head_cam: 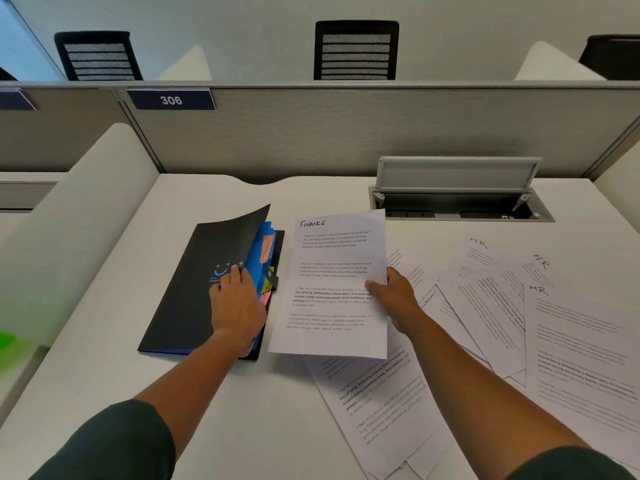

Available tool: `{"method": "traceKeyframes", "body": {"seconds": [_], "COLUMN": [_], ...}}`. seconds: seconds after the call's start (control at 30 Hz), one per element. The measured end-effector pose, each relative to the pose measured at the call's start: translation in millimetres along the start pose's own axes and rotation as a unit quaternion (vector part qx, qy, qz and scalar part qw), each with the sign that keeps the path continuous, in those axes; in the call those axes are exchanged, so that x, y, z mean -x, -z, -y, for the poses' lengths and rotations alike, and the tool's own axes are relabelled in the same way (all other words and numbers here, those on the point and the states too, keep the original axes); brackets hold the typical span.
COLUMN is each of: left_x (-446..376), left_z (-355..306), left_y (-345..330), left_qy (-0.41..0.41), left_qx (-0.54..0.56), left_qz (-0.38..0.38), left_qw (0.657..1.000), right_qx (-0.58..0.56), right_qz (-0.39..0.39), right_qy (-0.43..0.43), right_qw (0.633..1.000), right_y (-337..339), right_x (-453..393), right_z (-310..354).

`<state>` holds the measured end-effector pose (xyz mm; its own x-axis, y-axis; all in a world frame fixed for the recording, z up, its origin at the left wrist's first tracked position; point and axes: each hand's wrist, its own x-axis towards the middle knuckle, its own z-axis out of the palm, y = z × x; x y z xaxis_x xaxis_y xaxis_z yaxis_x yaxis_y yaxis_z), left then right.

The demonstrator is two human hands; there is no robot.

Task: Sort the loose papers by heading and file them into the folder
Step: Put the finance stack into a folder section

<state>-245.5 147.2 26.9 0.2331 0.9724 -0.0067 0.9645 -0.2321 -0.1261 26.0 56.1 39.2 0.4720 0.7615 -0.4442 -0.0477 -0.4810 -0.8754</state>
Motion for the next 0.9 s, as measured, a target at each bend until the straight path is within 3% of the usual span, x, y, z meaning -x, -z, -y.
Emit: {"method": "traceKeyframes", "body": {"seconds": [0.17,0.5,0.9], "left_x": [-1.4,-1.7,-4.2], "left_z": [5.0,15.5,23.4], "left_y": [7.4,33.1,39.7], "left_qy": [-0.018,0.005,0.027], "left_qx": [-0.013,0.187,0.281], "left_qz": [0.025,0.004,0.036], "left_qw": [0.999,0.982,0.959], "right_qx": [0.004,0.008,0.076], "right_qz": [0.007,-0.001,0.021], "right_qy": [-0.006,0.009,0.055], "right_qw": [1.0,1.0,0.995], "right_y": [-6.9,-32.6,-99.3], "right_x": [0.0,-3.9,0.9], "right_z": [2.4,20.8,35.0]}}
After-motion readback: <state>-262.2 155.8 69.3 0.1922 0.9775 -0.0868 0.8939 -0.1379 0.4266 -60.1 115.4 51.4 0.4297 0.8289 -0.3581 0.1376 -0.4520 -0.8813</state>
